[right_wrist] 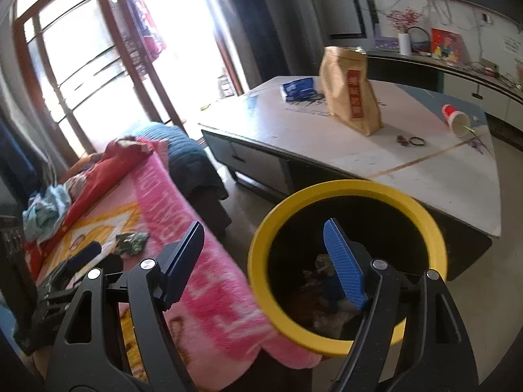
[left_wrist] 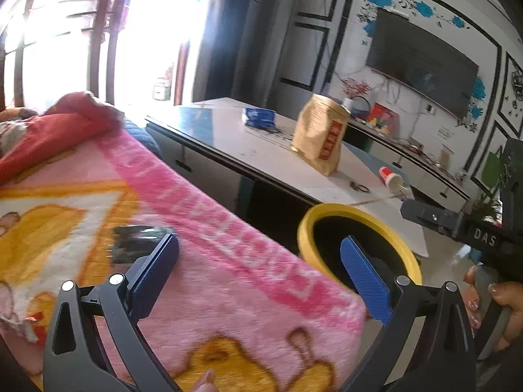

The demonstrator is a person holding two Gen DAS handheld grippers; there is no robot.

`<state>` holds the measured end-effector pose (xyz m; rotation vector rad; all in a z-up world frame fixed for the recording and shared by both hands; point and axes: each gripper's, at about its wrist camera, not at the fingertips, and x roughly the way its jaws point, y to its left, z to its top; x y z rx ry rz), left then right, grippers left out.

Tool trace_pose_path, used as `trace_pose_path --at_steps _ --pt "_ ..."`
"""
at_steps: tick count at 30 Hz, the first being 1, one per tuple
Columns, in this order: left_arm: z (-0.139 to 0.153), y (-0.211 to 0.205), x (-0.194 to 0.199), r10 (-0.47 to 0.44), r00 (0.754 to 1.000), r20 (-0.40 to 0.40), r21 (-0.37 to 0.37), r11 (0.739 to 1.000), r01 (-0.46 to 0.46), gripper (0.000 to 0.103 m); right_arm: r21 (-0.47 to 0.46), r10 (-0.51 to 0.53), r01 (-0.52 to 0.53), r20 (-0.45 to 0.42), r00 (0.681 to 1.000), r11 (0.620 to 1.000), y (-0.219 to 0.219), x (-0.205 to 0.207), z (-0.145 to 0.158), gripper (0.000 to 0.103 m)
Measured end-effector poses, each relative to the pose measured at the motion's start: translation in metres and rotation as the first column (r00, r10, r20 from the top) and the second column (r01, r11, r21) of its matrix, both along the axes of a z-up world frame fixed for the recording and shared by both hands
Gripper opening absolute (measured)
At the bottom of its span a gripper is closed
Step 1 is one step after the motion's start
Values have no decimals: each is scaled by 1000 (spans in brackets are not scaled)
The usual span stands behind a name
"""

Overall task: Collect trash
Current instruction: 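Move both grippers back to the last wrappers on the blanket, then grasp the red candy stick wrapper with the left gripper while the right gripper grasps the green pea snack bag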

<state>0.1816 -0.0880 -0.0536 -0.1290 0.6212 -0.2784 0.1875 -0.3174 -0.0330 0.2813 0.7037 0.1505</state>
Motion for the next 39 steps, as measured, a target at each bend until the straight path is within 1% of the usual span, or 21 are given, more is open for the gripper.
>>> trace_pose_path --at_steps 9,15,18,20,25,27,30,35,39 --pt "1 48 -21 120 992 22 -14 993 -120 96 -22 98 -98 -9 995 995 43 1 -2 68" --pt "0 86 -35 217 976 22 -14 976 -217 96 -31 172 -173 -25 985 984 78 9 -8 68" --pt "-2 107 -44 265 964 6 -30 964 -265 96 -28 209 -210 -34 977 977 97 15 -12 68" --pt "-6 124 -49 303 953 -20 -56 951 -303 96 -29 230 -231 -41 972 972 109 19 -15 68" --pt "-14 155 -63 373 926 -58 -59 925 -376 96 -15 278 -280 -77 957 960 143 36 -28 68" --pt "-16 164 -68 395 916 -71 -57 915 -399 96 0 297 -298 -104 949 954 157 46 -36 68" --pt "-21 181 -75 428 898 -100 -73 897 -436 96 26 318 -318 -137 938 948 176 59 -45 68" --pt "-31 201 -84 475 867 -150 -93 866 -491 96 4 330 -335 -177 927 942 204 79 -57 68" --pt "-43 215 -86 490 845 -214 -140 841 -523 96 -20 323 -334 -212 922 942 216 95 -68 68"
